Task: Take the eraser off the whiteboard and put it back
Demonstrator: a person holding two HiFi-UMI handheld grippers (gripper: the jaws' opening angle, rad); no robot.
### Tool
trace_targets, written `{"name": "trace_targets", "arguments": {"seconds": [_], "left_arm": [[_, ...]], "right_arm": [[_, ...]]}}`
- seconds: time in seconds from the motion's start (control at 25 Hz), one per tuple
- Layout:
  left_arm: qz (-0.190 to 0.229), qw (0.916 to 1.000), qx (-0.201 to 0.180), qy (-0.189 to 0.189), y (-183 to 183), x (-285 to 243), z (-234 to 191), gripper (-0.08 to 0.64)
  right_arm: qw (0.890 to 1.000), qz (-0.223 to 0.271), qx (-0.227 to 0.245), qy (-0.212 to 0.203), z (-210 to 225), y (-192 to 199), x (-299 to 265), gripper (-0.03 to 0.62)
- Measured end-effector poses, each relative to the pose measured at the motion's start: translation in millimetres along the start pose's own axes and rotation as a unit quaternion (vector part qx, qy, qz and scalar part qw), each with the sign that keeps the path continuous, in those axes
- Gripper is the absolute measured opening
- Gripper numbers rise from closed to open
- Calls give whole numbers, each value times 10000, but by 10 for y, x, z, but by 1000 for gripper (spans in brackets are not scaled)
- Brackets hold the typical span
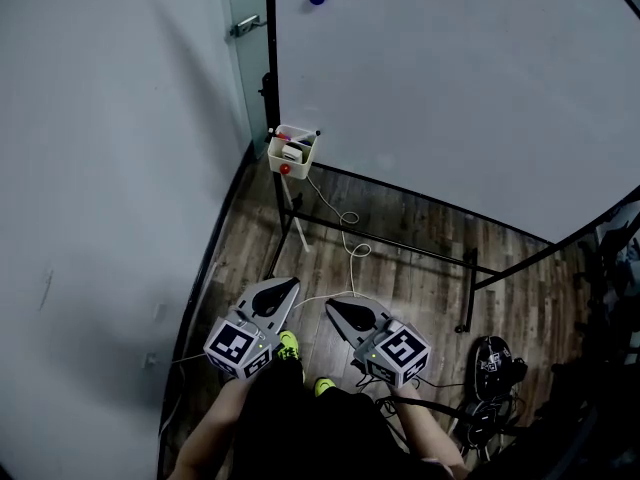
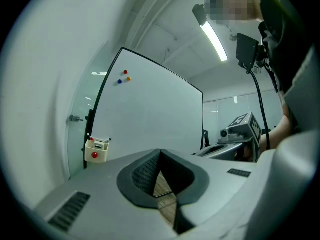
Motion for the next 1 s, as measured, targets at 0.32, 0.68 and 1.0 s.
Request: {"name": "trace_targets", "arguments": {"seconds": [0.32, 0.68, 1.0], "left_arm": [[15, 9999, 37, -126, 106, 192, 698, 21], [49, 9994, 49, -325, 184, 446, 1270, 21], [171, 9989, 170, -395, 220, 540, 1380, 20]], "right_arm": [[9995, 91, 7, -295, -258, 162, 518, 20], [9977, 184, 153, -631, -543, 260, 881, 18], [9966, 152, 323, -747, -660, 216, 911, 15]]}}
Point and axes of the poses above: the fingertips, and each gripper's own axes: x backward along the fingers, z to its right, y out of its underside, the point moved 5 cm from there along x, backward along the fingers, and after that the axes turned 7 degrees about y, right-handed, at the moved point
